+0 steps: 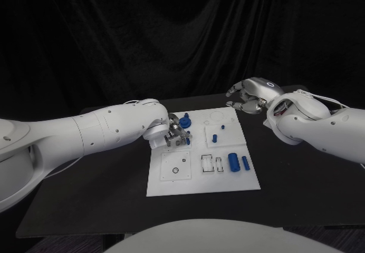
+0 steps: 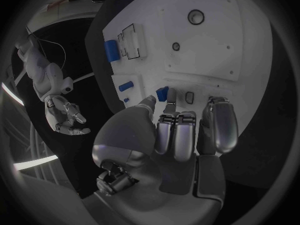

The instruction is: Assemble the parts on the task board

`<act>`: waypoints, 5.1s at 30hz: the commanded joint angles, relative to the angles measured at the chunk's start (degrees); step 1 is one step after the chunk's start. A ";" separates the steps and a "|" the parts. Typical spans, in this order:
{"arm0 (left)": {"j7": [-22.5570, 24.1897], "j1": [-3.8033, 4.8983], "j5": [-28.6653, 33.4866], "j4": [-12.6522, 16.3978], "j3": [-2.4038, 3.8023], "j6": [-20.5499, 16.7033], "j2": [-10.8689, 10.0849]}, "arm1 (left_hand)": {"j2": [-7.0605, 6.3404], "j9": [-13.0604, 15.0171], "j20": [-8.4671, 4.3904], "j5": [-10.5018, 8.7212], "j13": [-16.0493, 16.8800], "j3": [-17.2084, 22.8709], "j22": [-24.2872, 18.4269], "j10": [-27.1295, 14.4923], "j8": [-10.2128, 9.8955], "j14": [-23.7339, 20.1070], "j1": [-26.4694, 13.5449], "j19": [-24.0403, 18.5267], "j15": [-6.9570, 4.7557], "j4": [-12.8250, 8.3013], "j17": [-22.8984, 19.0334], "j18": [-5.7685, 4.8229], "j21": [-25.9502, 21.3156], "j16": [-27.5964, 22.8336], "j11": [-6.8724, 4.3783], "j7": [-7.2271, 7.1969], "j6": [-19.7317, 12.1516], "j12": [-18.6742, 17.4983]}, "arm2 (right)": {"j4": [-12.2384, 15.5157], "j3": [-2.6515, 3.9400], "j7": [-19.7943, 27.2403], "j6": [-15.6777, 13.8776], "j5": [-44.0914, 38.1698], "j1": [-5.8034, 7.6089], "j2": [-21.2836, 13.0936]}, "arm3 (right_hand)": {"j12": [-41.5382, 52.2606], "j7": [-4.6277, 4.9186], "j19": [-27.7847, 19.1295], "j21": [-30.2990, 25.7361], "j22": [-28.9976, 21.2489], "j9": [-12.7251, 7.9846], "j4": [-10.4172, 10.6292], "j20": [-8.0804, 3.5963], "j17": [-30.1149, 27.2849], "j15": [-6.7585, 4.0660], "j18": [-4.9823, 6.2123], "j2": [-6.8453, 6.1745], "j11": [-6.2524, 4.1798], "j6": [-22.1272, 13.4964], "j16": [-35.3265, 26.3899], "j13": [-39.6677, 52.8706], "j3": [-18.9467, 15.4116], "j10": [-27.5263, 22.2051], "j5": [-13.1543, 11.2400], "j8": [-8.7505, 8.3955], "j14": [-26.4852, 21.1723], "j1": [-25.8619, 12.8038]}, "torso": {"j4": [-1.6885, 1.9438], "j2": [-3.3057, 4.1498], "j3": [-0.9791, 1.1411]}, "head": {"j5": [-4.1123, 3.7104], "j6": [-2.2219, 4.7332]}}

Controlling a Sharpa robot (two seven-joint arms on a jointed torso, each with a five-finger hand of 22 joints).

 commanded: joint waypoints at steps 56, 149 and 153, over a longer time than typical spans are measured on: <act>1.63 -0.66 0.49 -0.67 0.05 0.90 0.09 | -4.64 2.46 0.70 -2.19 15.03 11.36 7.43 6.07 -3.48 5.99 -7.78 -0.47 0.87 -3.40 15.09 0.14 -1.67 0.15 0.85 0.77 -0.36 0.15 | -0.04 0.04 -2.82 3.24 -0.17 -0.67 0.11 | -0.53 -0.10 0.42 -1.24 10.75 -0.40 -0.75 0.51 3.12 0.55 0.13 -0.19 0.23 0.77 -0.38 11.37 0.79 2.36 -0.20 0.19 3.06 1.14 | 0.09 -0.02 0.02 | 0.48 -0.01; 9.89 -1.18 0.49 3.73 0.04 -4.31 -5.93 | -8.94 5.62 1.39 2.32 15.03 24.16 8.32 6.07 -5.19 5.99 -13.59 -1.19 1.57 -9.83 15.09 0.37 -3.56 0.15 1.51 1.44 -1.53 0.15 | 0.19 0.04 -4.02 4.76 -0.17 -1.24 -0.81 | -0.62 -0.01 0.30 -1.54 10.66 -0.70 -0.71 0.57 2.85 0.61 0.19 -0.19 0.32 0.83 -0.54 11.20 0.89 2.20 -0.50 0.05 2.98 0.99 | -0.02 -0.11 -0.01 | 1.36 -0.01; 11.10 -1.18 0.49 5.04 0.04 -6.03 -6.97 | -9.20 5.71 1.42 0.68 15.03 22.78 8.48 6.07 -5.24 5.99 -14.52 -1.04 1.56 -8.67 15.09 0.33 -3.34 0.15 1.51 1.41 -1.36 0.15 | 0.22 0.04 -4.13 4.81 -0.17 -1.25 -0.99 | -0.61 0.00 0.31 -1.50 10.67 -0.73 -0.66 0.58 2.84 0.62 0.19 -0.19 0.33 0.83 -0.55 11.21 0.87 2.20 -0.51 0.04 2.98 0.92 | 0.00 -0.09 -0.02 | 1.29 -0.01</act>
